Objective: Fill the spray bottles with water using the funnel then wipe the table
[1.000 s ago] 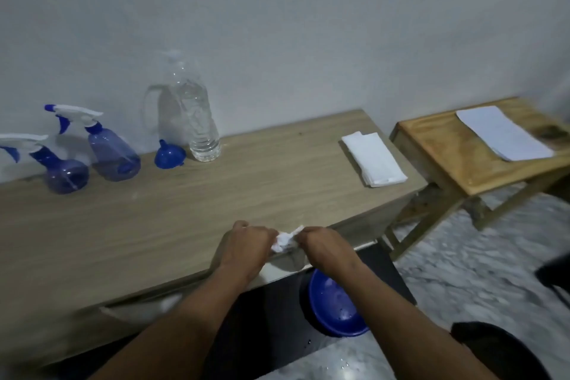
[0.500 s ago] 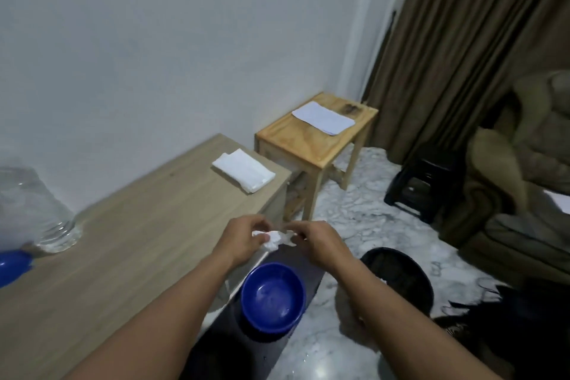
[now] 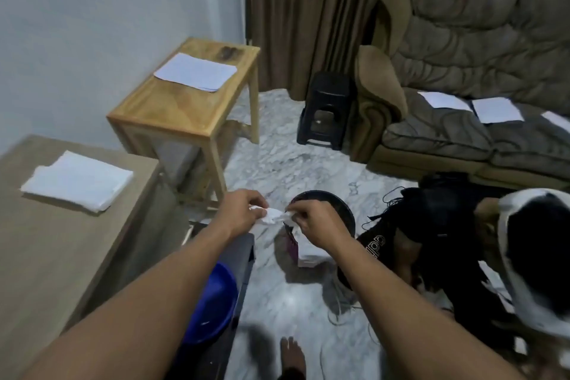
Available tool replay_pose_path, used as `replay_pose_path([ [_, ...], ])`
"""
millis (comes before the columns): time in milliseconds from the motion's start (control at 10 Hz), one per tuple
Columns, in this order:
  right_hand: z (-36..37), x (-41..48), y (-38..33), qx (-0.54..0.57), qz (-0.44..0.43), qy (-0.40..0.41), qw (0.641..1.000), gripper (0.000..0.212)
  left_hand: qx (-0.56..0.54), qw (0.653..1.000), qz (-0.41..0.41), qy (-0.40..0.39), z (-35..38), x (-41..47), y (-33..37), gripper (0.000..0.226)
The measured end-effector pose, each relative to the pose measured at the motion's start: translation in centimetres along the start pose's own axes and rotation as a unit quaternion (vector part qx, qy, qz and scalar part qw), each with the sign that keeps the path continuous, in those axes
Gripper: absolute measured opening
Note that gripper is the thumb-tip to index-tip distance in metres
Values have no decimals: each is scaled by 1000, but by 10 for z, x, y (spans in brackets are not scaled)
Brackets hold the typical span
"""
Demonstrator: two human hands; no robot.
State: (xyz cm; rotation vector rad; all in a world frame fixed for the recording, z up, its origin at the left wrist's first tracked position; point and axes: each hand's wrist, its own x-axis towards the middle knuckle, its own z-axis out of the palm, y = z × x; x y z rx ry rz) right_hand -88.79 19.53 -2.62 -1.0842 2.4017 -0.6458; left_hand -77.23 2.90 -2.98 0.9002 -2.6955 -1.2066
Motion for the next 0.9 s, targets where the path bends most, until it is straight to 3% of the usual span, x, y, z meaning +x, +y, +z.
replay_pose_path([
  [200,4,83,78,-14,74,27,997,9,-12,998,-37,-46,71,116,-16,18],
  [400,33,163,154,-39,145,52,987,17,-31,997,-63,-44,157,215,-35,5],
  [600,66,214,216,-28,206,41,977,24,-65,995,-72,-30,225,280,-61,14],
  [700,77,219,225,-36,202,34,978,26,-48,995,-84,-38,236,274,-74,28],
  [900,71,213,169,19,152,17,988,27,-132,983,-124,-7,200,183,-89,12],
])
